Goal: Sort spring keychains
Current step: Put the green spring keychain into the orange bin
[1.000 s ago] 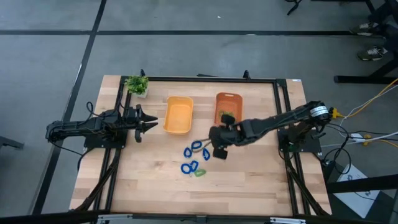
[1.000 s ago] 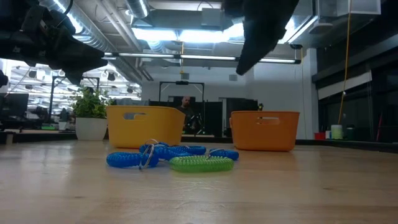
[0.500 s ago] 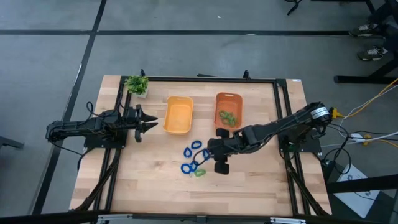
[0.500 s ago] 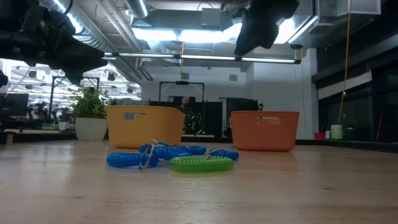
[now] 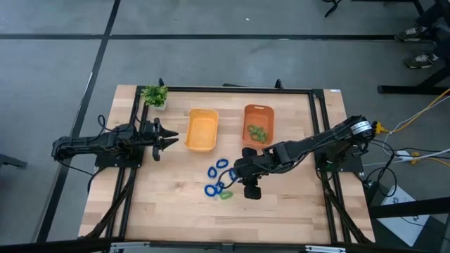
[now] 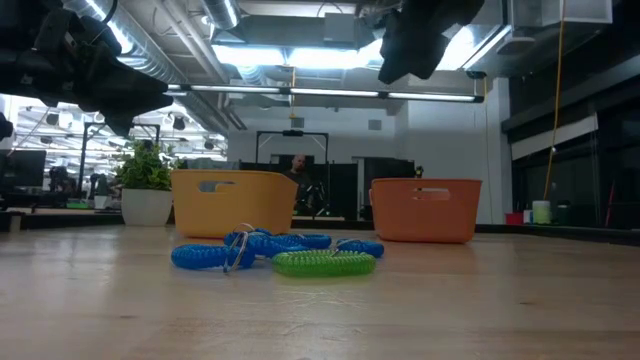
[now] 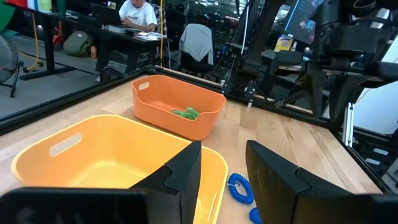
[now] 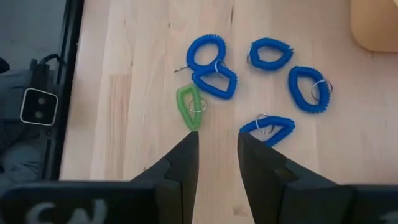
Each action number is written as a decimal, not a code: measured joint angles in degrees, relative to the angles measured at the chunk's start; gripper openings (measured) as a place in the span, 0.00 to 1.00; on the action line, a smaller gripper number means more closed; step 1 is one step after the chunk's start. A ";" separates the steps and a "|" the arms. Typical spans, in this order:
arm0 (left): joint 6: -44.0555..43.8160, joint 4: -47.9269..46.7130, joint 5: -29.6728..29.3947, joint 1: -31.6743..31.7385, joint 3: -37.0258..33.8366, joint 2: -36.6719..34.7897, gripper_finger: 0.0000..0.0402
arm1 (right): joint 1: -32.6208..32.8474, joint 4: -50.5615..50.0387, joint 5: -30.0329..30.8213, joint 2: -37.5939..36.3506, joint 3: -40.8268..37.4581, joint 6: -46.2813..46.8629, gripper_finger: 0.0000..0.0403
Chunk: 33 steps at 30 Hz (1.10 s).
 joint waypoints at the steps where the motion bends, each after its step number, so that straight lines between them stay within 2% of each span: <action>1: 0.00 0.00 0.00 0.00 0.00 0.00 0.31 | 0.09 0.32 -0.03 0.16 -0.16 -0.19 0.27; 8: 0.00 0.00 0.00 0.00 -0.01 0.01 0.31 | 0.13 1.92 -5.09 4.91 -0.32 -3.06 0.27; 17: 0.00 0.00 0.02 -0.01 0.01 -0.01 0.31 | 1.11 8.52 -10.96 10.25 -0.36 -12.04 0.27; 25: 0.00 0.00 0.00 0.01 0.00 -0.01 0.31 | 1.77 14.73 -10.97 13.56 -0.36 -13.10 0.27; 33: 0.00 0.00 0.00 0.00 0.00 0.00 0.31 | 0.44 16.42 -7.46 17.58 -0.38 -13.16 0.27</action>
